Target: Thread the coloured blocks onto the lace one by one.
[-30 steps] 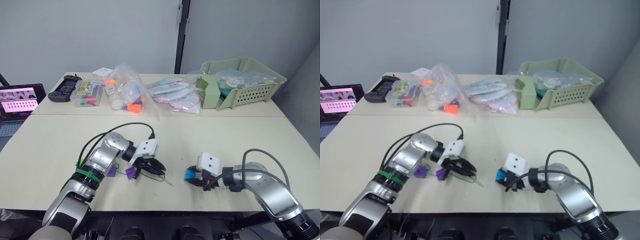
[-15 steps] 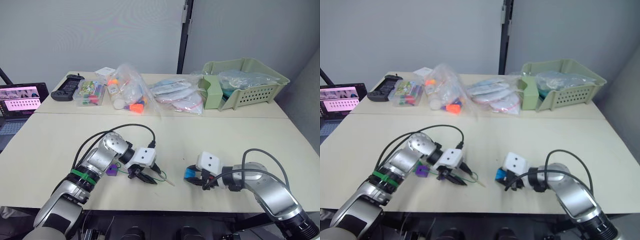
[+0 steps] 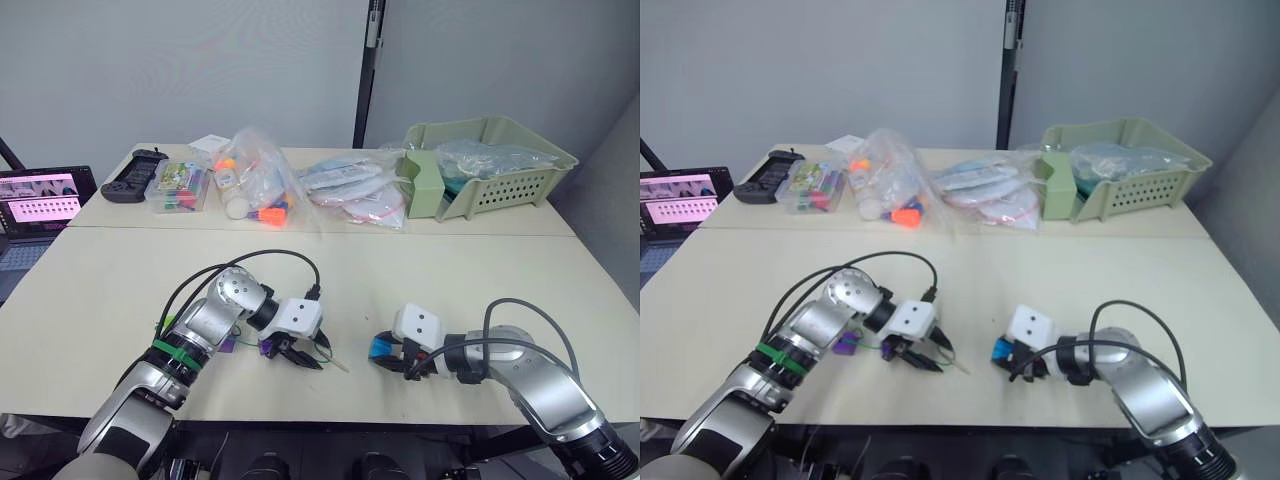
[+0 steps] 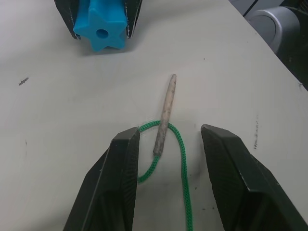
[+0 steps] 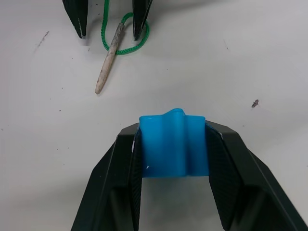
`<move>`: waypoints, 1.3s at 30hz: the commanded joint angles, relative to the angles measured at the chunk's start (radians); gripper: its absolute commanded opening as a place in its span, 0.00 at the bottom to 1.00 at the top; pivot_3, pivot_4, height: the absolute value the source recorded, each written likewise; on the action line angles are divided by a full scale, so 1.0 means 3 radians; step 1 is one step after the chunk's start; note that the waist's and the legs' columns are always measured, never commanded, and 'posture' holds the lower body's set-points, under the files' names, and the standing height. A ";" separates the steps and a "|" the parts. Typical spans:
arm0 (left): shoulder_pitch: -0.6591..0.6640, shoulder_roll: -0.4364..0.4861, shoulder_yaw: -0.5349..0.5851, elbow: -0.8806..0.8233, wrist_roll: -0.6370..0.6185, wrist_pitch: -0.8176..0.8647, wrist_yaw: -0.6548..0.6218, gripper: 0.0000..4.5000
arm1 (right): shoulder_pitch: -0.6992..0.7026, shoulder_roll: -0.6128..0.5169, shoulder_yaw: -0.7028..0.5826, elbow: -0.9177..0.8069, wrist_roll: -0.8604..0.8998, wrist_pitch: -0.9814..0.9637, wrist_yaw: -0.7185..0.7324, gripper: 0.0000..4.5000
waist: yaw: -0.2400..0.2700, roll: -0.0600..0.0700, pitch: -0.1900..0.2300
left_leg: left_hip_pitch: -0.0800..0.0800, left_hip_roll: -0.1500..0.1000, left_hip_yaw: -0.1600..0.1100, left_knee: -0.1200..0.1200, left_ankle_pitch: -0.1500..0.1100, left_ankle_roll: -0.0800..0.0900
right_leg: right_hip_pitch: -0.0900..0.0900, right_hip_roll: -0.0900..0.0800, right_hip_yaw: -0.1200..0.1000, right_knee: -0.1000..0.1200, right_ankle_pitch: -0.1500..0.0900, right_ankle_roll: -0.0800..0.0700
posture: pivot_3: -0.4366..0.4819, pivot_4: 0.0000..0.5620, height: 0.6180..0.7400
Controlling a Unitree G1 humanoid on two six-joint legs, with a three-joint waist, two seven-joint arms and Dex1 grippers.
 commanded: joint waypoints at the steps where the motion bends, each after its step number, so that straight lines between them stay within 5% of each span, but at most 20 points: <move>1: 0.0015 0.0012 -0.0048 0.0009 0.0049 0.0007 -0.0002 0.16 | 0.0000 -0.0017 -0.0077 -0.0138 0.0049 0.0004 -0.0015 0.30 | -0.0002 0.0000 0.0000 | 0.0000 0.0000 0.0000 0.0000 0.0000 0.0000 | 0.0000 0.0000 0.0000 0.0000 0.0000 0.0000 | 0.48 0.27 1.00; 4: 0.0014 0.0030 -0.0060 0.0027 0.0072 -0.0017 0.0008 0.00 | 0.0000 -0.0019 -0.0080 -0.0138 0.0050 0.0004 -0.0014 0.30 | -0.0002 0.0000 0.0000 | 0.0000 0.0000 0.0000 0.0000 0.0000 0.0001 | 0.0000 0.0000 0.0000 0.0000 0.0000 0.0000 | 0.48 0.27 1.00; 10: -0.0027 0.0045 -0.0023 -0.0016 0.0061 0.0010 0.0022 0.00 | -0.0004 -0.0013 -0.0075 -0.0146 0.0047 -0.0008 -0.0016 0.30 | -0.0002 0.0000 0.0000 | 0.0000 0.0000 0.0000 0.0000 0.0000 0.0001 | 0.0000 0.0000 0.0000 0.0000 0.0000 0.0000 | 0.48 0.27 1.00; 24: -0.0139 0.0267 -0.0085 -0.1159 0.0245 0.1309 0.0225 0.00 | -0.0126 0.0015 0.0216 -0.0222 -0.0022 -0.0089 0.0106 0.30 | -0.0003 0.0000 0.0000 | -0.0002 0.0000 -0.0001 0.0000 0.0000 0.0001 | 0.0000 0.0000 -0.0001 -0.0001 -0.0001 0.0001 | 0.48 0.27 1.00; 39: -0.0019 0.0295 -0.0189 -0.1359 0.0206 0.1437 0.0352 0.00 | -0.0187 0.0064 0.0334 -0.0167 -0.0065 -0.0126 0.0101 0.30 | 0.0000 0.0000 0.0000 | -0.0001 0.0000 -0.0001 0.0000 0.0000 0.0001 | 0.0000 0.0000 -0.0001 -0.0001 -0.0001 0.0001 | 0.48 0.27 1.00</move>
